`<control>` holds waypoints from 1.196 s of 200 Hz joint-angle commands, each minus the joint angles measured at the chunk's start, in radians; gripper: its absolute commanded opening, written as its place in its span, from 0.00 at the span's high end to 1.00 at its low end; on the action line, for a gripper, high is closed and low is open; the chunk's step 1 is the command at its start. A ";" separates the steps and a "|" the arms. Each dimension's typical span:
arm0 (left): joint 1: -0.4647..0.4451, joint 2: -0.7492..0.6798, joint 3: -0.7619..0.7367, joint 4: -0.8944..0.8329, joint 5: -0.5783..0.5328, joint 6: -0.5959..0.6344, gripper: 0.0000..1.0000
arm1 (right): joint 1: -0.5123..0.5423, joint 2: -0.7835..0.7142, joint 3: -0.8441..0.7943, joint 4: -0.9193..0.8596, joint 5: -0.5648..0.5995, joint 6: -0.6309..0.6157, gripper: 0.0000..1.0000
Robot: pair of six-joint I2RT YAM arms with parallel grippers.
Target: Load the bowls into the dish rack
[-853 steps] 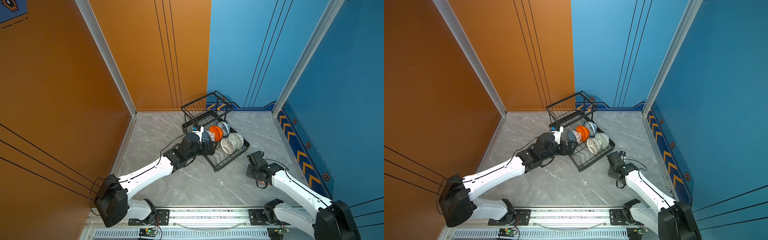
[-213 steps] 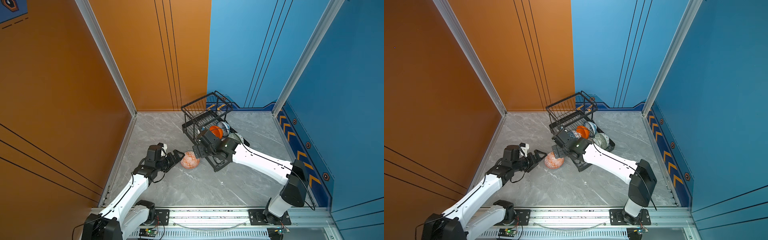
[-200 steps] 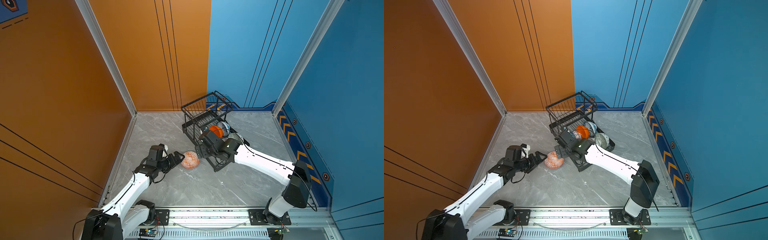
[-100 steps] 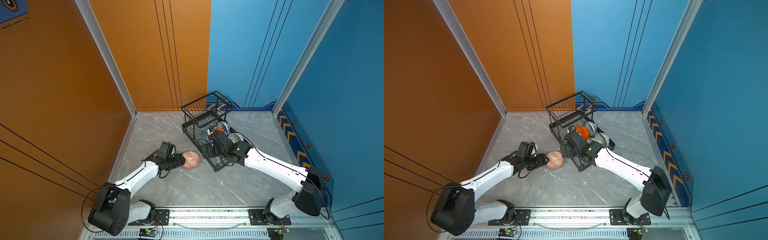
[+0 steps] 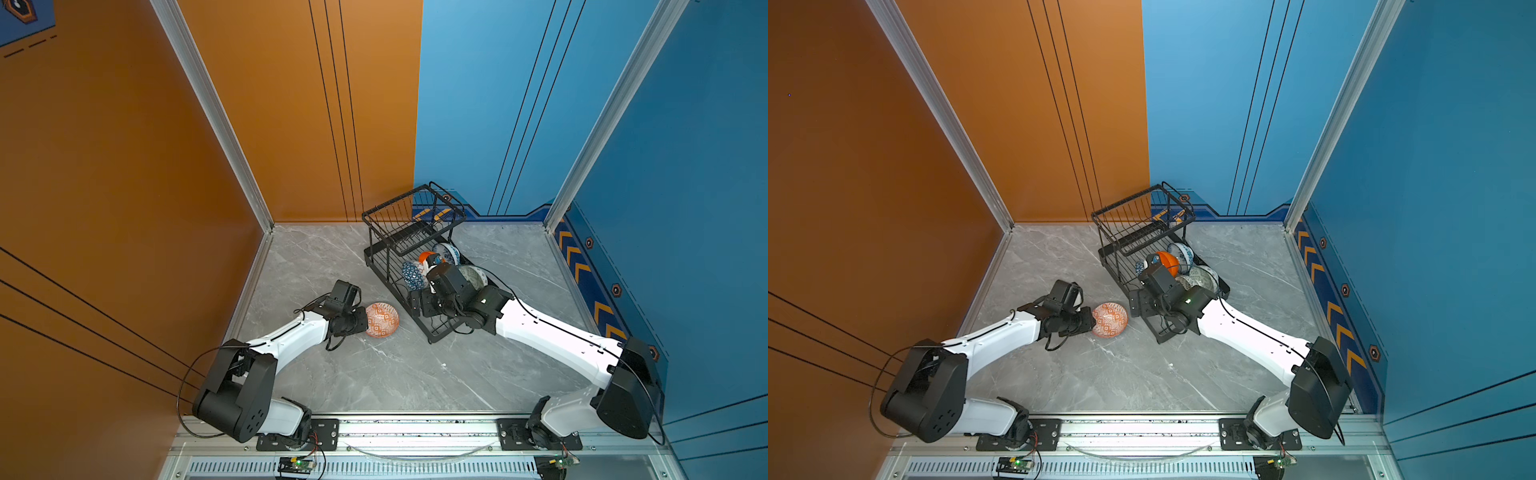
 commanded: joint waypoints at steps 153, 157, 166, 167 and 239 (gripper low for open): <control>0.097 -0.151 -0.115 0.246 0.065 -0.163 1.00 | 0.061 0.060 0.011 0.075 -0.011 0.064 0.01; 0.110 -0.174 -0.134 0.276 0.074 -0.189 1.00 | 0.066 0.063 0.018 0.076 -0.009 0.066 0.02; 0.131 -0.222 -0.168 0.340 0.084 -0.246 1.00 | 0.074 0.072 0.031 0.079 -0.007 0.070 0.03; 0.134 -0.227 -0.170 0.345 0.085 -0.252 1.00 | 0.076 0.073 0.032 0.079 -0.007 0.070 0.03; 0.033 -0.404 -0.170 0.366 -0.068 -0.342 1.00 | 0.118 0.074 0.064 0.142 -0.002 0.131 0.13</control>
